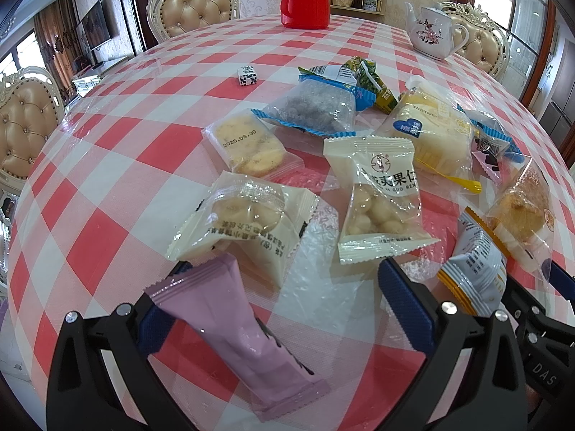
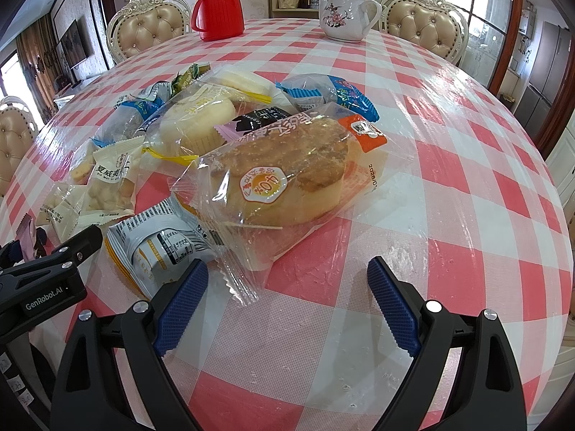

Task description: Organize snacks

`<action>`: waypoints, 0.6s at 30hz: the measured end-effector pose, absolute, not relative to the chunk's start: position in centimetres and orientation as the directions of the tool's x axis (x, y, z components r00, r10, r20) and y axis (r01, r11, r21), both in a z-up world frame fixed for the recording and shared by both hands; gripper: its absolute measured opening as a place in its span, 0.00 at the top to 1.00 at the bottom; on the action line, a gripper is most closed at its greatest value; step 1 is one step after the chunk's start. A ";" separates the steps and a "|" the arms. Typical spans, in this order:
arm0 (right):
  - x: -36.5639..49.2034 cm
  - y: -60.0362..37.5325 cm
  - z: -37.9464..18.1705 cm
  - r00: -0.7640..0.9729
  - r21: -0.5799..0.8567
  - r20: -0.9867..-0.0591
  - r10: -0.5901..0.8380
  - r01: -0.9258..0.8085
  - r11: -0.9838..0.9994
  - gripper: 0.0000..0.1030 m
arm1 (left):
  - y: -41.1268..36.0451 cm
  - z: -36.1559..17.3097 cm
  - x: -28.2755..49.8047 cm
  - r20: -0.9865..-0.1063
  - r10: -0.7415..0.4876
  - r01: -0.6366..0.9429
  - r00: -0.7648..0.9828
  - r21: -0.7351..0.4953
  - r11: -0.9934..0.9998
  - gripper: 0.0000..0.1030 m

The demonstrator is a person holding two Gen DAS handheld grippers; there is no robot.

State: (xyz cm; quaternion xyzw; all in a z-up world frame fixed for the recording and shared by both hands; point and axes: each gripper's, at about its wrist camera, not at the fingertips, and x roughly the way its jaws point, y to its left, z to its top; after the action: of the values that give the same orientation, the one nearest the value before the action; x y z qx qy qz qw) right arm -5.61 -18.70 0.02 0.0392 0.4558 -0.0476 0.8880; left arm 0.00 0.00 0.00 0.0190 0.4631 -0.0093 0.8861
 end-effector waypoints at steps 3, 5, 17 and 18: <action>-5.5 -18.9 -0.2 0.581 0.028 -0.813 -0.045 0.115 0.993 0.15 | 0.0 0.0 -0.1 -0.822 -0.001 0.039 0.569 0.025 0.999 0.01; -5.5 -18.9 -0.2 0.582 0.027 -0.813 -0.029 0.087 0.996 0.15 | 0.1 0.1 0.1 -0.834 -0.015 0.065 0.552 0.024 0.998 0.01; -7.9 -17.2 1.0 0.595 0.144 -0.753 0.281 -0.268 0.952 0.16 | 11.6 4.5 -2.4 -0.759 -0.199 -0.039 0.620 -0.283 0.958 0.01; -7.8 -16.4 1.1 0.591 0.131 -0.752 0.291 -0.299 0.945 0.16 | 12.1 4.8 -2.5 -0.758 -0.193 -0.051 0.623 -0.286 0.957 0.01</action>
State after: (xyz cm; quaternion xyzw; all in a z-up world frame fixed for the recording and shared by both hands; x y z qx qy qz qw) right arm -7.78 -16.43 1.07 -0.0045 0.4211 0.1654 0.8918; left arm -2.45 12.09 4.77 -0.1412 0.4324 -0.0400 0.8896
